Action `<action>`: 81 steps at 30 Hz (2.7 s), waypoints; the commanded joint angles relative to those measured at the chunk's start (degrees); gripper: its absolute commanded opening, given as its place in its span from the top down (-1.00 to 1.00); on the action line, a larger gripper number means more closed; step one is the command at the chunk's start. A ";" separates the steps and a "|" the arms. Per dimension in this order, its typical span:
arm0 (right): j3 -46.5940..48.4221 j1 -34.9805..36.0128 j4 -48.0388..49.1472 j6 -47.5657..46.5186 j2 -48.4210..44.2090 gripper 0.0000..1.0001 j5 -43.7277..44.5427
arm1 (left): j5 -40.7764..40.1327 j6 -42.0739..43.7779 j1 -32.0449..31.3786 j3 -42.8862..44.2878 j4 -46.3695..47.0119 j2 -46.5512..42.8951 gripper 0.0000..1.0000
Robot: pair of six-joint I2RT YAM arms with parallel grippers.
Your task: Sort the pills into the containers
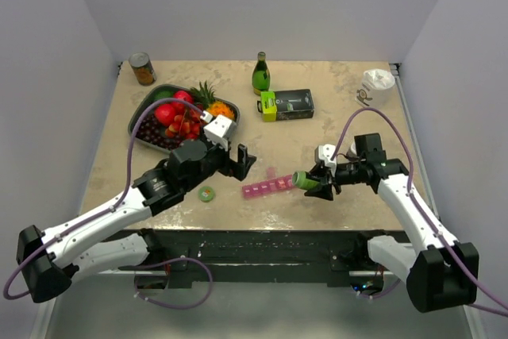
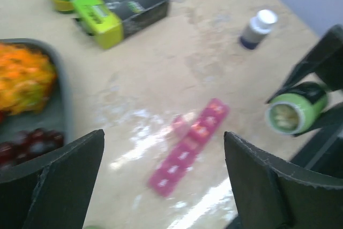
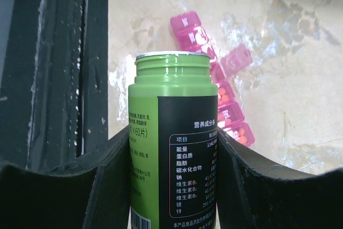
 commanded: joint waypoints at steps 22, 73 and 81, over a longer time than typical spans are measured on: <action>5.78 16.60 9.73 6.87 19.45 1.00 19.42 | -18.27 23.20 0.20 -8.01 -6.59 -0.88 -0.90; 13.60 23.98 6.83 20.85 27.71 1.00 35.42 | -12.20 23.55 0.20 -8.01 -6.76 -2.46 -0.89; 14.21 24.51 6.04 22.00 27.98 1.00 37.27 | -12.20 23.55 0.20 -7.92 -6.76 -2.55 -0.89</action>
